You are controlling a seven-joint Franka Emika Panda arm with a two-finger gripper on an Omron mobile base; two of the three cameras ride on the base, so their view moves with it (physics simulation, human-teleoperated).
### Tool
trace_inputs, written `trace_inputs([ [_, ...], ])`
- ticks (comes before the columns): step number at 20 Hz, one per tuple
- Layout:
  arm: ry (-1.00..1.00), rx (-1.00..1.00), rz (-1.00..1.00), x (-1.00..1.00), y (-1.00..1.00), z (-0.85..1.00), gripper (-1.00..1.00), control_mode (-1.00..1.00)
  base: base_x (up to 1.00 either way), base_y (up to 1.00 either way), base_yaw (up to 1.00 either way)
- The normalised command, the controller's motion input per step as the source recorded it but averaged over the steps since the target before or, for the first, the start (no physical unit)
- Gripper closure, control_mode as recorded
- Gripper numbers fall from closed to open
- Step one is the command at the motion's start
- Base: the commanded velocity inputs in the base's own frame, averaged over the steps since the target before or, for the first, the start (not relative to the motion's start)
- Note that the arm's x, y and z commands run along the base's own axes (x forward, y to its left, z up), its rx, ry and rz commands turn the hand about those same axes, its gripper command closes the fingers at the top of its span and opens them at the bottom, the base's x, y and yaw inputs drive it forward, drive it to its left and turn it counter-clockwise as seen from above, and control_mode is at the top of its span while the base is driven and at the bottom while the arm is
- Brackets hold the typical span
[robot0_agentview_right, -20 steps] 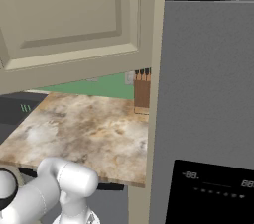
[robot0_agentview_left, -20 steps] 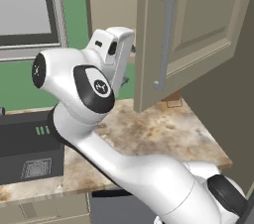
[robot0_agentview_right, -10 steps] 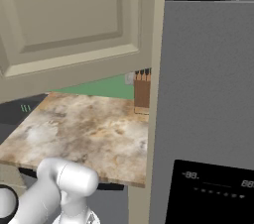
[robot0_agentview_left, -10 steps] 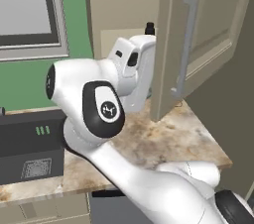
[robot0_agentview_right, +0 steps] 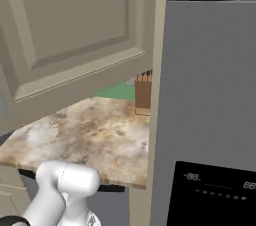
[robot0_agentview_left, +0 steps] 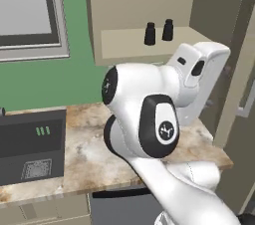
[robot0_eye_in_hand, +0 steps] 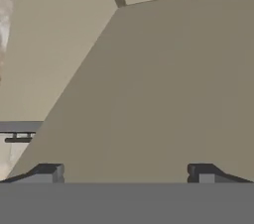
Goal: Move the shaker and shaker from the cabinet to the dining counter.
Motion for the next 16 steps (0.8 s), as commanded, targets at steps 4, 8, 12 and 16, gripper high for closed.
trace_inputs([
  [4, 0.0, 0.0, -0.01, -0.48, -1.0, 0.0, -1.0, -1.0, 0.0, 0.0, 0.0],
  [8, 0.0, 0.0, 0.0, -0.54, -1.0, 0.0, -1.0, -1.0, 0.0, 0.0, 0.0],
  [12, 0.0, 0.01, 0.0, -0.58, -1.0, 0.0, -1.0, -1.0, 0.0, 0.0, 0.0],
  [16, -0.02, 0.03, 0.0, -0.5, -1.0, 0.0, -1.0, -1.0, 0.0, 0.0, 0.0],
])
